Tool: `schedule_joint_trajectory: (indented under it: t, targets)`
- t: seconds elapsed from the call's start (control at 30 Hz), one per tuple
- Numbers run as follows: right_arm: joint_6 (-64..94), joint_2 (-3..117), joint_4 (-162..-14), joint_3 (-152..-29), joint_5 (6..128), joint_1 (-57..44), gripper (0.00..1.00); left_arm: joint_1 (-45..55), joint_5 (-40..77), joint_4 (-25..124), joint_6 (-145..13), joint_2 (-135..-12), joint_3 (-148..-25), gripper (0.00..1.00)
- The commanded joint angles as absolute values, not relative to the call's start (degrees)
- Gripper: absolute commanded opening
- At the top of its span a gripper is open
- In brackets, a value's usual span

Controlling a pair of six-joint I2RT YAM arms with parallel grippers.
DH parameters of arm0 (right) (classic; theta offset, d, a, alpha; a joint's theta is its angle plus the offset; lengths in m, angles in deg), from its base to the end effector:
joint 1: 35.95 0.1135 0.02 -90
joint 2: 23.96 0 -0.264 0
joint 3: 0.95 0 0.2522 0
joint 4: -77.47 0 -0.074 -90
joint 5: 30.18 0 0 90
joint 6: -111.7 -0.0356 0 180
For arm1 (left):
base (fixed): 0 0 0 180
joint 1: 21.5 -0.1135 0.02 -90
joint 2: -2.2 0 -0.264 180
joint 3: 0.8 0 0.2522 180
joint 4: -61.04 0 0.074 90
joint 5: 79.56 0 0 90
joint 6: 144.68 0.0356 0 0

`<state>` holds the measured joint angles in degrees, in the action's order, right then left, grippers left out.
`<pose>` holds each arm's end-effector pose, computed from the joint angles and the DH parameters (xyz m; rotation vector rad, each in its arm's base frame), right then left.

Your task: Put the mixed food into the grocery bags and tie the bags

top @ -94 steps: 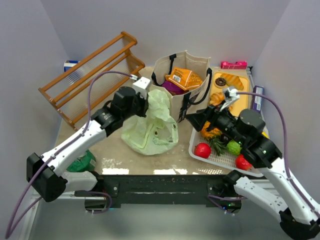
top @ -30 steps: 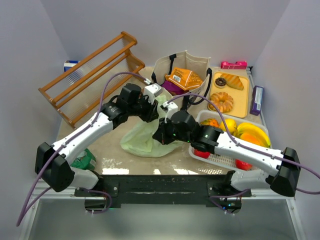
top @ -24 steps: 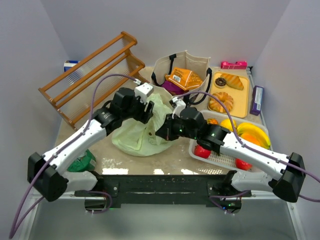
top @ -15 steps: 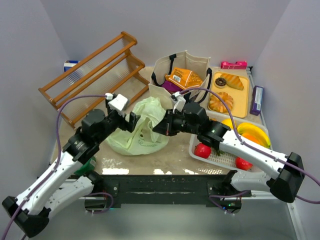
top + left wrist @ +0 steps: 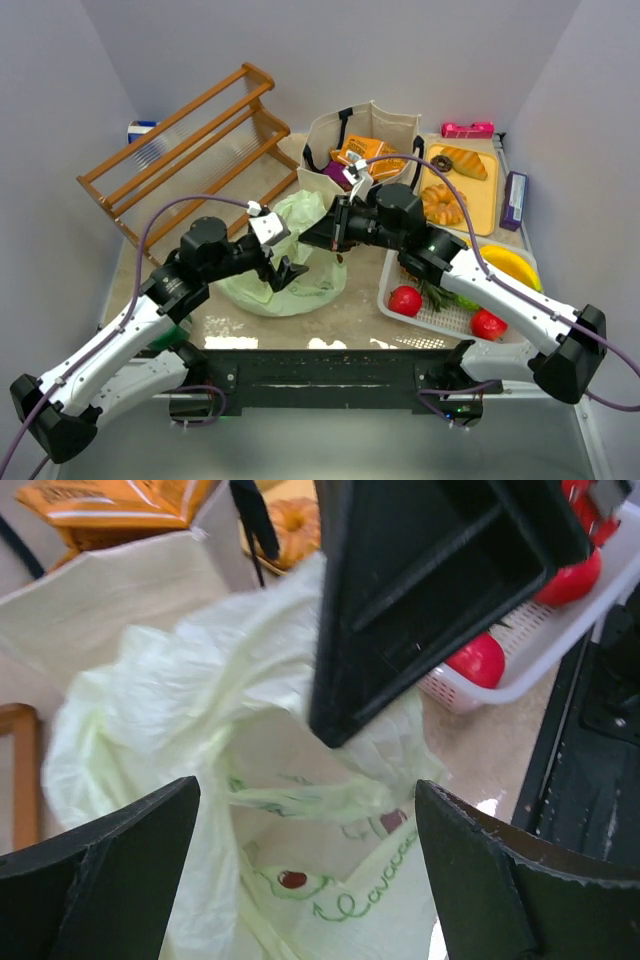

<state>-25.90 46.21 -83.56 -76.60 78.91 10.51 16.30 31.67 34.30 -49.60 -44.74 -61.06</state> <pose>0.1887 0.2155 0.3608 -0.2495 2.0370 1.4069 0.1418 -0.1263 0.3396 0.9214 1.6052 -0.7364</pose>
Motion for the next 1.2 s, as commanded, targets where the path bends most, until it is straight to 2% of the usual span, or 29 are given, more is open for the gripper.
schedule_joint_trajectory:
  t: [0.0,0.17,0.3,0.33,0.4,0.43,0.5,0.57,0.63,0.67,0.7,0.77,0.87,0.9,1.03,1.17]
  targets:
    - [-26.4,47.5,-85.3,-80.7,79.7,9.9,0.00,17.8,35.5,35.2,-51.6,-46.1,-64.2,0.94]
    - [-26.1,48.5,-85.0,-81.1,79.1,9.8,0.00,18.1,36.3,39.7,-53.5,-47.5,-63.8,0.94]
    - [-26.2,48.5,-85.3,-80.6,79.1,9.7,0.00,18.4,32.0,44.2,-56.6,-48.3,-62.5,0.91]
    - [-26.1,48.5,-85.2,-80.5,78.8,9.6,0.00,18.3,30.7,45.1,-57.0,-49.0,-62.1,0.72]
    - [-25.5,48.4,-84.1,-80.8,78.2,9.2,0.00,18.3,30.7,46.0,-57.4,-50.1,-62.5,0.46]
    - [-25.2,48.3,-83.6,-81.1,78.1,8.4,0.00,18.3,29.7,45.9,-57.6,-51.5,-63.2,0.20]
    - [-24.2,47.3,-81.7,-81.2,77.9,7.2,0.08,18.3,27.9,45.2,-58.1,-52.4,-64.0,0.00]
    - [-23.2,46.0,-80.2,-81.3,76.9,5.2,0.39,18.3,24.8,45.3,-58.8,-53.2,-65.4,0.00]
    - [-21.2,42.8,-76.6,-81.5,71.7,4.3,0.65,18.1,21.6,45.4,-59.6,-54.7,-67.7,0.00]
    - [-20.4,41.4,-75.4,-81.4,69.3,4.3,0.83,18.0,20.6,45.2,-59.9,-55.5,-68.7,0.00]
    - [-19.4,40.0,-74.1,-80.9,67.1,4.3,0.87,17.1,20.2,45.0,-61.2,-56.3,-69.7,0.00]
    - [-19.1,34.7,-74.9,-77.0,61.9,4.4,0.89,14.5,21.4,45.7,-63.1,-58.9,-71.7,0.00]
    - [-17.9,30.0,-78.6,-71.1,61.1,4.4,0.81,10.2,26.2,49.1,-68.0,-61.4,-72.6,0.00]
    - [-17.8,29.9,-79.5,-69.8,61.7,4.6,0.72,9.7,27.4,49.6,-69.7,-62.0,-72.6,0.00]
    - [-18.0,33.0,-83.8,-64.7,62.0,9.7,0.61,8.6,28.7,53.4,-72.0,-63.4,-70.8,0.00]
    - [-15.9,39.8,-86.2,-65.9,55.9,18.1,0.60,7.4,31.0,55.4,-73.8,-63.5,-68.8,0.00]
